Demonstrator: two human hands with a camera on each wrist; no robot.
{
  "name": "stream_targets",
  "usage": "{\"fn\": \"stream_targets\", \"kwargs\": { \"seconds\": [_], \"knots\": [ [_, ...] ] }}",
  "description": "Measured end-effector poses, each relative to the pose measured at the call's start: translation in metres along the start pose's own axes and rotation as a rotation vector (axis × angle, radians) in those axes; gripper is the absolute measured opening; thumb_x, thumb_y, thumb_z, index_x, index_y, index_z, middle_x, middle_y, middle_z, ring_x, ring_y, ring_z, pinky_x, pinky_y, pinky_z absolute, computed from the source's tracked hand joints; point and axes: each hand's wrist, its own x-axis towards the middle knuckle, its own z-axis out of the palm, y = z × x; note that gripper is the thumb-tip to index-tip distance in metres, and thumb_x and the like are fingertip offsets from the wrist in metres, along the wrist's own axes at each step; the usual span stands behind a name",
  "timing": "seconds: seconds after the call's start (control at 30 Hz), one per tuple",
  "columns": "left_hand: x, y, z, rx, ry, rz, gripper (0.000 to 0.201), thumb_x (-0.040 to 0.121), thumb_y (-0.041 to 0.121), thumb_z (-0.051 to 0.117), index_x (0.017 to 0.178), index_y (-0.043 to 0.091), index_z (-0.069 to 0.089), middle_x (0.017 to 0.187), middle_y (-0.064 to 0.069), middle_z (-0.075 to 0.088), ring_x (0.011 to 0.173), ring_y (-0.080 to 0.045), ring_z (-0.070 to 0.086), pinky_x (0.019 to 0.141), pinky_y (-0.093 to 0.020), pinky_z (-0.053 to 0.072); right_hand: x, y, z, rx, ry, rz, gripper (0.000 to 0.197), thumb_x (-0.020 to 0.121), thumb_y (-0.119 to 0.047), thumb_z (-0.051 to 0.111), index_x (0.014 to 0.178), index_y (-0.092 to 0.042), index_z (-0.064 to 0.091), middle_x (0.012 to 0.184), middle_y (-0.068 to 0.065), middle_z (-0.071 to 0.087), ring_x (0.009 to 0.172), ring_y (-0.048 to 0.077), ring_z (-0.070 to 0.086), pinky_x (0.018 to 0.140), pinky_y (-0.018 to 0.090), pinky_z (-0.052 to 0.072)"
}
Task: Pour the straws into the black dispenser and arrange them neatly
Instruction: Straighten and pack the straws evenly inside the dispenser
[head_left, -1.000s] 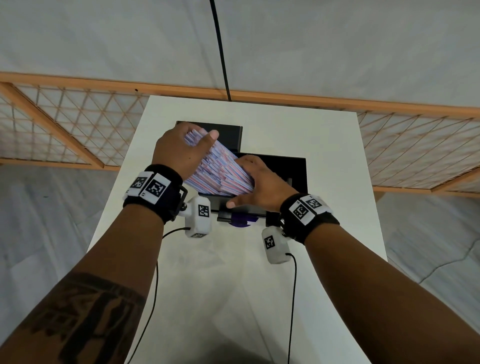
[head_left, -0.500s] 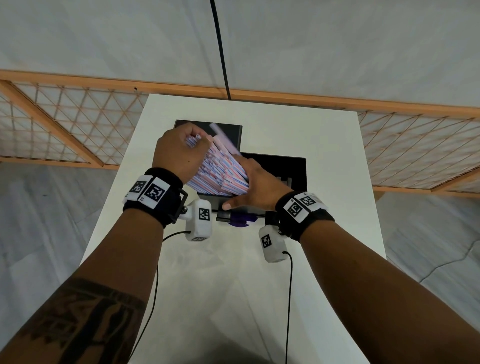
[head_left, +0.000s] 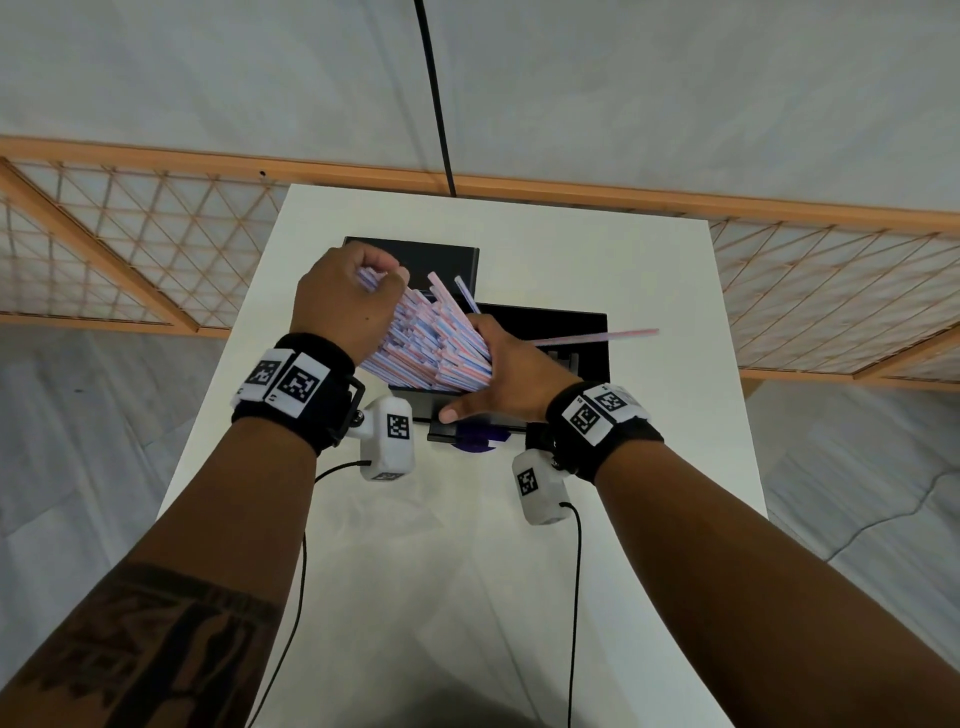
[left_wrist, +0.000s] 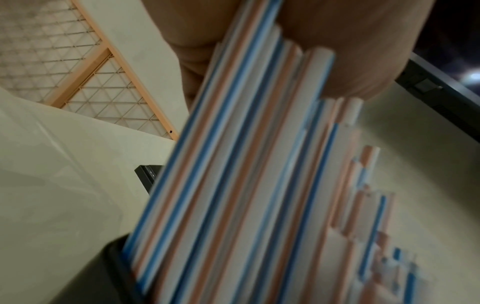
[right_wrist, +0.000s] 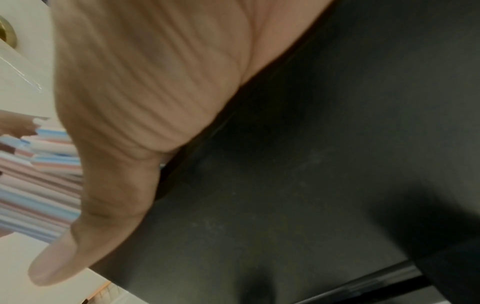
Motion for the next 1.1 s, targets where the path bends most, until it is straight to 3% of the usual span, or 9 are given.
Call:
{"fn": "stream_targets", "kwargs": {
  "seconds": [0.17, 0.27, 0.37, 0.53, 0.67, 0.77, 0.93, 1.03, 1.1],
  "knots": [
    [-0.003, 0.0, -0.005, -0.014, 0.112, -0.014, 0.028, 0.093, 0.044, 0.059, 0.107, 0.021, 0.067, 0.11, 0.004, 0.065, 0.097, -0.009, 0.055, 0.084, -0.021, 0.036, -0.001, -0.001, 0.002, -0.025, 0.083, -0.008, 0.108, 0.056, -0.054, 0.093, 0.144, -0.035, 0.035, 0.133, -0.011, 0.059, 0.121, 0.014, 0.057, 0.106, 0.046, 0.048],
    [-0.006, -0.002, -0.002, -0.045, 0.069, -0.025, 0.024, 0.095, 0.037, 0.058, 0.108, 0.02, 0.067, 0.109, 0.005, 0.066, 0.096, -0.012, 0.058, 0.084, -0.023, 0.039, 0.0, -0.002, 0.003, -0.046, 0.107, -0.023, 0.101, 0.053, -0.064, 0.089, 0.138, -0.039, 0.04, 0.135, -0.014, 0.056, 0.124, 0.014, 0.054, 0.109, 0.056, 0.041],
    [-0.004, -0.005, 0.001, -0.078, 0.064, -0.042, 0.021, 0.097, 0.027, 0.053, 0.111, 0.02, 0.067, 0.115, 0.003, 0.068, 0.103, -0.015, 0.061, 0.09, -0.025, 0.044, 0.001, -0.006, 0.002, -0.1, 0.118, -0.032, 0.102, 0.053, -0.072, 0.083, 0.14, -0.039, 0.04, 0.143, -0.013, 0.052, 0.128, 0.016, 0.052, 0.11, 0.059, 0.038],
    [-0.002, -0.006, 0.003, -0.134, 0.084, -0.088, 0.024, 0.097, 0.023, 0.05, 0.112, 0.021, 0.069, 0.114, 0.004, 0.069, 0.103, -0.015, 0.063, 0.094, -0.03, 0.049, 0.002, -0.01, 0.001, -0.227, 0.232, -0.031, 0.101, 0.056, -0.081, 0.076, 0.139, -0.034, 0.043, 0.131, -0.009, 0.058, 0.12, 0.014, 0.054, 0.102, 0.054, 0.045],
    [-0.002, -0.003, 0.004, -0.145, 0.083, -0.108, 0.027, 0.099, 0.026, 0.047, 0.115, 0.023, 0.068, 0.119, 0.004, 0.067, 0.108, -0.015, 0.061, 0.099, -0.032, 0.047, 0.003, -0.009, 0.004, -0.243, 0.198, 0.026, 0.103, 0.05, -0.091, 0.067, 0.135, -0.039, 0.043, 0.125, -0.013, 0.058, 0.115, 0.012, 0.055, 0.098, 0.055, 0.048],
    [-0.002, -0.002, 0.003, -0.131, 0.087, -0.116, 0.029, 0.1, 0.033, 0.046, 0.116, 0.022, 0.068, 0.12, 0.001, 0.066, 0.109, -0.016, 0.059, 0.101, -0.035, 0.045, 0.001, -0.008, 0.003, -0.207, 0.187, 0.02, 0.106, 0.048, -0.089, 0.07, 0.138, -0.041, 0.041, 0.127, -0.013, 0.058, 0.116, 0.012, 0.055, 0.099, 0.054, 0.048],
    [-0.006, -0.001, 0.0, -0.107, 0.078, -0.113, 0.028, 0.101, 0.035, 0.049, 0.117, 0.019, 0.066, 0.121, -0.004, 0.063, 0.108, -0.02, 0.059, 0.098, -0.034, 0.045, -0.022, -0.006, -0.009, -0.174, 0.31, 0.01, 0.113, 0.051, -0.086, 0.074, 0.145, -0.031, 0.043, 0.133, -0.008, 0.056, 0.116, 0.012, 0.057, 0.1, 0.037, 0.051],
    [-0.006, 0.002, 0.001, -0.093, 0.076, -0.102, 0.036, 0.102, 0.039, 0.048, 0.128, 0.018, 0.061, 0.128, -0.003, 0.061, 0.116, -0.02, 0.056, 0.101, -0.031, 0.041, -0.034, -0.001, -0.015, -0.057, 0.475, 0.041, 0.083, 0.064, -0.079, 0.073, 0.128, -0.028, 0.06, 0.116, -0.011, 0.063, 0.102, 0.005, 0.06, 0.088, 0.023, 0.05],
    [-0.006, 0.004, 0.001, -0.115, 0.088, -0.104, 0.041, 0.101, 0.044, 0.047, 0.135, 0.021, 0.056, 0.132, 0.0, 0.058, 0.118, -0.017, 0.055, 0.103, -0.032, 0.042, -0.037, 0.008, -0.016, 0.074, 0.647, 0.132, 0.05, 0.077, -0.068, 0.07, 0.105, -0.027, 0.067, 0.094, -0.011, 0.067, 0.085, 0.006, 0.063, 0.078, 0.023, 0.052]
  ]
}}
